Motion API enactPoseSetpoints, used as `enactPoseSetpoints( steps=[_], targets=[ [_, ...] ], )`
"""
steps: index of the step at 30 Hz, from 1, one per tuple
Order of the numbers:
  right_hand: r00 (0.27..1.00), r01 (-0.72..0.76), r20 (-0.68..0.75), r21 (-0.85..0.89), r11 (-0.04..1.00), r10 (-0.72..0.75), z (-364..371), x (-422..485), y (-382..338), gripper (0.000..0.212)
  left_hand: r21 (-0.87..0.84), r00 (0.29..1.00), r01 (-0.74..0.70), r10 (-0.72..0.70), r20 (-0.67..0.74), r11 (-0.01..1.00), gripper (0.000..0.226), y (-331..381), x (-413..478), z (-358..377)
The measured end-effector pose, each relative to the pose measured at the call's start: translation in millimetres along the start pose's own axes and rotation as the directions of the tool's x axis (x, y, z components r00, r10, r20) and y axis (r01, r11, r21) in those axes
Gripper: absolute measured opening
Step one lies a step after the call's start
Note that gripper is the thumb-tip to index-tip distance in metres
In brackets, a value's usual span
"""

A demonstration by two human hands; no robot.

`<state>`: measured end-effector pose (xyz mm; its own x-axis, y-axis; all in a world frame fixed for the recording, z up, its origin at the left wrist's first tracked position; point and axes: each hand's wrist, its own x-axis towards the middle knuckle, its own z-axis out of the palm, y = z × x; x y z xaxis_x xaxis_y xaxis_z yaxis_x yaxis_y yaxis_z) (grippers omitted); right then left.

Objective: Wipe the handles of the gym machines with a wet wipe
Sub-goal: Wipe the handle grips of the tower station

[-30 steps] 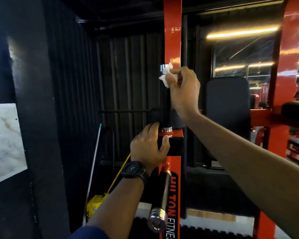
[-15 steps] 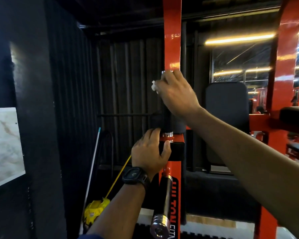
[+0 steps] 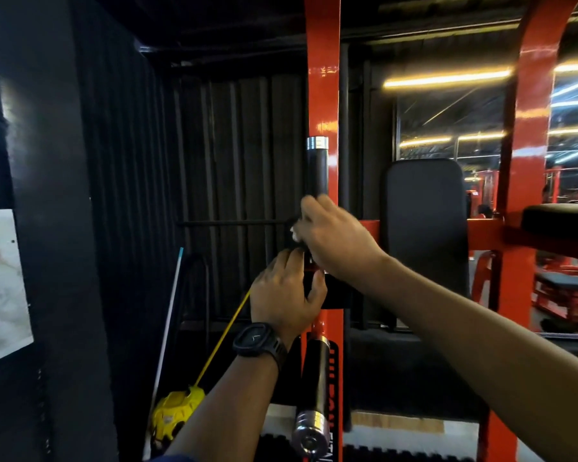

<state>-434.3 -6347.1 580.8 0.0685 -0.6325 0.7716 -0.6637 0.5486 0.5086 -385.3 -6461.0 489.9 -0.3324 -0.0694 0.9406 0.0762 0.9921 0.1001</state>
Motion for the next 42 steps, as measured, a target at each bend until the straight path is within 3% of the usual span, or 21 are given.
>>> enactPoseSetpoints(
  steps=[8, 10, 12, 14, 17, 21, 24, 27, 31, 33, 36, 39, 42],
  targets=[
    [0.985, -0.174, 0.053, 0.375, 0.911, 0.166, -8, -36, 4, 0.011, 0.018, 1.000, -0.019, 0.019, -0.015, 1.000, 0.047, -1, 0, -2],
    [0.928, -0.350, 0.078, 0.509, 0.786, 0.363, -10, -42, -2, 0.009, 0.009, 1.000, -0.015, 0.015, 0.000, 1.000, 0.048, 0, 0, -3],
    [0.795, -0.520, 0.125, 0.644, 0.560, 0.594, -8, -47, -10, 0.004, -0.001, 1.000, -0.014, 0.014, 0.009, 1.000, 0.049, 1, 0, -3],
    [0.649, -0.581, 0.197, 0.751, 0.312, 0.735, -4, -45, -14, 0.005, -0.004, 1.000, -0.015, 0.015, 0.024, 1.000, 0.050, 0, 0, -3],
    [0.547, -0.577, 0.259, 0.805, 0.135, 0.796, -2, -30, -6, 0.013, 0.005, 0.999, -0.013, 0.013, 0.042, 1.000, 0.052, 0, 1, -2],
    [0.506, -0.506, 0.292, 0.862, 0.005, 0.811, -7, 10, 15, 0.016, 0.001, 0.998, -0.004, 0.004, 0.063, 1.000, 0.053, -2, 2, -1],
    [0.520, -0.430, 0.151, 0.897, 0.104, 0.841, -16, 32, 27, 0.010, -0.014, 0.998, -0.010, 0.011, 0.066, 1.000, 0.052, -2, 2, -1],
    [0.568, -0.456, 0.026, 0.842, 0.289, 0.822, -16, 21, 13, 0.011, -0.016, 0.998, -0.016, 0.017, 0.068, 1.000, 0.053, -2, 3, -1],
    [0.697, -0.452, -0.131, 0.684, 0.573, 0.706, -15, 21, 4, 0.013, -0.026, 0.997, -0.020, 0.022, 0.078, 0.999, 0.054, -3, 2, -1],
    [0.740, -0.435, -0.171, 0.616, 0.657, 0.651, -23, 31, 8, 0.015, -0.029, 0.996, -0.015, 0.017, 0.086, 0.999, 0.055, -1, 2, -4],
    [0.767, -0.432, -0.156, 0.591, 0.681, 0.622, -28, 24, -3, 0.013, -0.012, 0.996, -0.016, 0.017, 0.082, 1.000, 0.053, 1, 2, -11],
    [0.812, -0.488, -0.012, 0.535, 0.689, 0.584, -30, -4, -17, 0.011, -0.024, 0.992, -0.017, 0.020, 0.123, 1.000, 0.056, 2, 2, -17],
    [0.808, -0.542, 0.127, 0.543, 0.641, 0.575, -38, -23, -23, 0.010, -0.044, 0.984, 0.025, -0.017, 0.175, 0.999, 0.051, 6, 1, -22]
  ],
)
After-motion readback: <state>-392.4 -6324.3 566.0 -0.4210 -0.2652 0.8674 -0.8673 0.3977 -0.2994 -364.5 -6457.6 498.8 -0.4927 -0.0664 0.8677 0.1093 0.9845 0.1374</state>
